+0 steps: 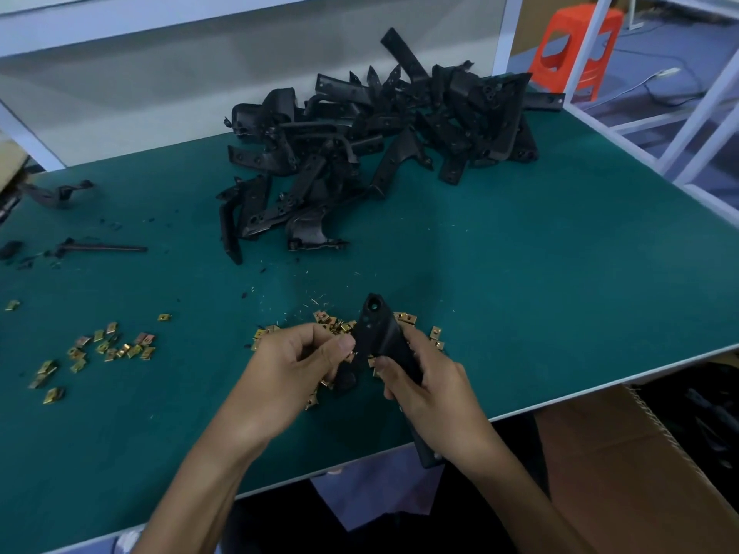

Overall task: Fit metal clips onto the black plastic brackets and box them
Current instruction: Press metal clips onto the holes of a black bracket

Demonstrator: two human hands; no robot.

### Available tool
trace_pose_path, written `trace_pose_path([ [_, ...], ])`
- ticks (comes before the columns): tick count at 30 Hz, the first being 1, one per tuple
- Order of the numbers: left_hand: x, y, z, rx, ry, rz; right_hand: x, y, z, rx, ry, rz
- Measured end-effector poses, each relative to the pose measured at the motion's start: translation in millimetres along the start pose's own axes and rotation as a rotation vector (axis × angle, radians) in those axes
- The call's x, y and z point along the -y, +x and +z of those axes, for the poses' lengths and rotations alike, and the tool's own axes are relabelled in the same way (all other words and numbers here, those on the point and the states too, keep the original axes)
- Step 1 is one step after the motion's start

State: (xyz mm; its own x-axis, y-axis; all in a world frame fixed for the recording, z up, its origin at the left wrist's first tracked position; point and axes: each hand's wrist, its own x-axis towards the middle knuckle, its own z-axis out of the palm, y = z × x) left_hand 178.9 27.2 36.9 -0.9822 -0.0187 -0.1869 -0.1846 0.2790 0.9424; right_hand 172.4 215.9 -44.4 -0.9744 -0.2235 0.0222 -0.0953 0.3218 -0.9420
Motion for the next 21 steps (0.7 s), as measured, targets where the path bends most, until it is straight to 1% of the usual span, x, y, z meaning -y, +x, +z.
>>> trace_pose_path([
  [3,-4.0,0.0,-2.4,0.05,0.032,-0.026,1.0,-0.6,0.3,-0.004,-0.001,-0.019],
  [6,-4.7,0.1,2.6,-0.005,0.003,-0.018,0.9,-6.3,1.5,-0.079,0.077,-0.03],
  [7,-4.2,-1.4,5.6,-0.036,0.045,0.004,1.0,-8.6,2.6,-0.117,0.083,-0.028],
  [8,-2.9,-3.9,9.0,-0.074,0.144,0.041,0.9,-11.1,4.0,-0.156,0.077,-0.021],
  [9,-0.2,-6.8,12.6,-0.118,0.298,0.105,0.3,-13.2,5.5,-0.195,0.066,-0.013],
  [11,4.1,-13.1,19.8,-0.214,0.616,0.289,-2.4,-17.1,7.8,-0.264,0.058,-0.003],
  [12,5.2,-15.5,22.4,-0.252,0.712,0.367,-3.4,-18.2,8.3,-0.284,0.06,-0.001],
  [14,7.7,-16.7,24.7,-0.293,0.784,0.464,-4.5,-19.5,8.3,-0.301,0.06,0.001],
  [16,11.7,-14.6,24.7,-0.287,0.821,0.527,-4.3,-19.9,8.4,-0.305,0.07,0.0],
  [18,14.1,-9.0,23.5,-0.245,0.83,0.539,-2.8,-19.3,7.8,-0.329,0.099,0.009],
  [19,13.0,-3.5,21.4,-0.191,0.741,0.498,-2.1,-18.8,7.5,-0.347,0.119,0.014],
  [20,11.5,4.2,18.3,-0.145,0.593,0.422,-1.2,-18.5,7.7,-0.362,0.14,0.017],
  [21,13.0,13.6,14.4,-0.137,0.467,0.36,-0.4,-18.1,7.8,-0.372,0.158,0.022],
])
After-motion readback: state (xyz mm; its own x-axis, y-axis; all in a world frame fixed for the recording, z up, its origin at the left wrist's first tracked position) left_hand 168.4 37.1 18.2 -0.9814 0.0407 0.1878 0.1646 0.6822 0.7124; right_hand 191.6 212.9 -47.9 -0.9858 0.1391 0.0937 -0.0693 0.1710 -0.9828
